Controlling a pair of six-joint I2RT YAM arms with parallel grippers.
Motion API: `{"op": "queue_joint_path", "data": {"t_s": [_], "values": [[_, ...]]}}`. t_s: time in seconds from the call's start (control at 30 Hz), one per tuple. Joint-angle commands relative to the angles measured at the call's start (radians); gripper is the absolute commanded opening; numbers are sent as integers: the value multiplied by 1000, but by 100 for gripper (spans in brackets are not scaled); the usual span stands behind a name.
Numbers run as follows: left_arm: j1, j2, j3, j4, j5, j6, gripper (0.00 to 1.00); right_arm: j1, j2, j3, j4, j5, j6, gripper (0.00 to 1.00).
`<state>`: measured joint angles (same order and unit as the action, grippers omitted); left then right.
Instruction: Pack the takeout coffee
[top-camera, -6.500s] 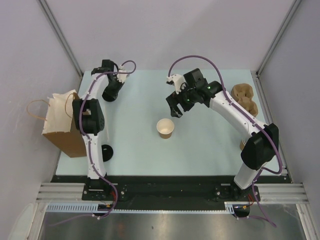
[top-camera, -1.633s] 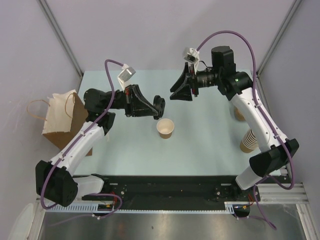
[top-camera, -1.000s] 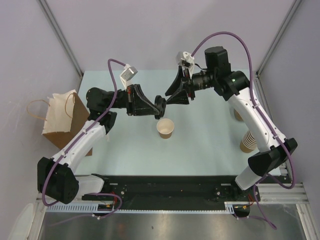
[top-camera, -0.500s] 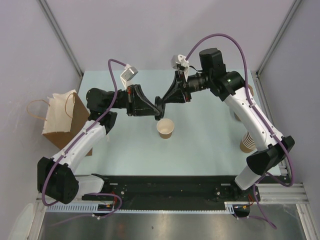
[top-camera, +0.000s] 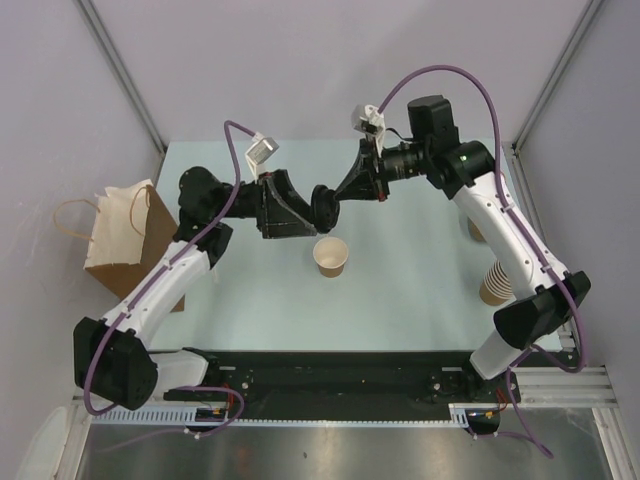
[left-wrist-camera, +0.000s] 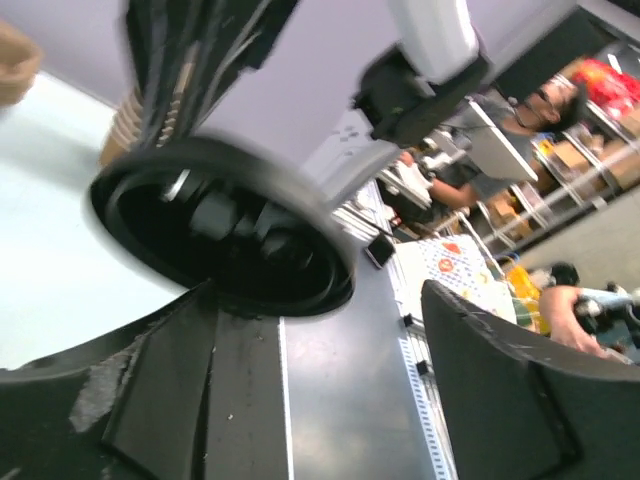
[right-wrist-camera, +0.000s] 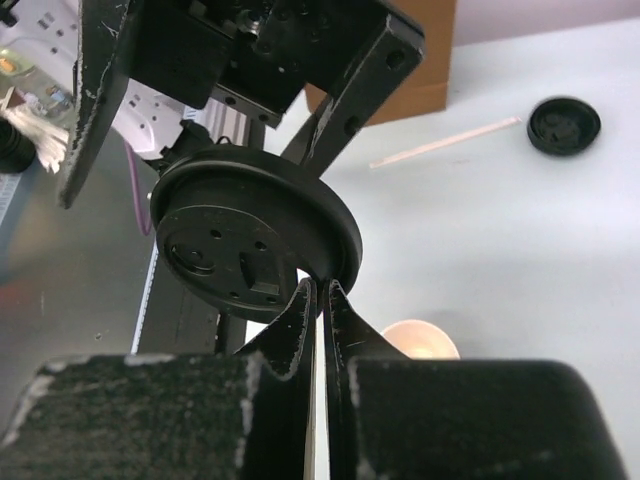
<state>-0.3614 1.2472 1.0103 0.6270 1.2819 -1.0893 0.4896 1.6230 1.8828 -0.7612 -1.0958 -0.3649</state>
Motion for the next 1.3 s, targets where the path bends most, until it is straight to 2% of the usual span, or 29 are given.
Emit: {"op": "queue_joint_path", "data": {"t_s": [0.0,0.03,0.13,0.17,0.2,0.23,0.27,0.3,0.33,0.4,0.47,0.63,0.73,0.87,0.93,1.27], "values": [[82,-38,34,-255,-47,201,91,-37,-46,-16,33,66,66,0],[105,-46,39,-312,-61,239,99,-37,-46,-16,10,101,60,0],[214,-77,86,-602,-171,460,100,-31,-42,-17,-32,284,70,0],[228,-90,112,-677,-217,588,100,-19,-34,-13,-49,328,66,0],[233,-121,128,-817,-280,659,99,-10,-22,1,-99,426,63,0],[228,-135,143,-872,-437,724,99,1,21,15,-131,474,58,0],[225,-152,155,-909,-497,806,99,21,46,56,-166,529,55,0],[222,-166,151,-937,-576,818,100,59,79,80,-249,644,52,0],[208,-189,145,-952,-739,813,100,78,106,94,-277,687,58,0],[203,-184,154,-1030,-812,839,99,101,143,69,-294,753,93,0],[203,-147,172,-1088,-787,865,100,106,176,53,-300,771,121,0],[193,-141,99,-1060,-771,725,100,132,277,107,-371,794,188,0],[191,-98,67,-1067,-689,649,100,165,314,110,-375,821,196,0],[190,-101,-72,-944,-547,545,100,213,337,105,-374,889,192,0],[176,-112,-127,-876,-497,478,96,227,356,107,-372,916,188,0],[93,-69,-225,-793,-538,416,70,242,397,130,-368,952,181,0]]}}
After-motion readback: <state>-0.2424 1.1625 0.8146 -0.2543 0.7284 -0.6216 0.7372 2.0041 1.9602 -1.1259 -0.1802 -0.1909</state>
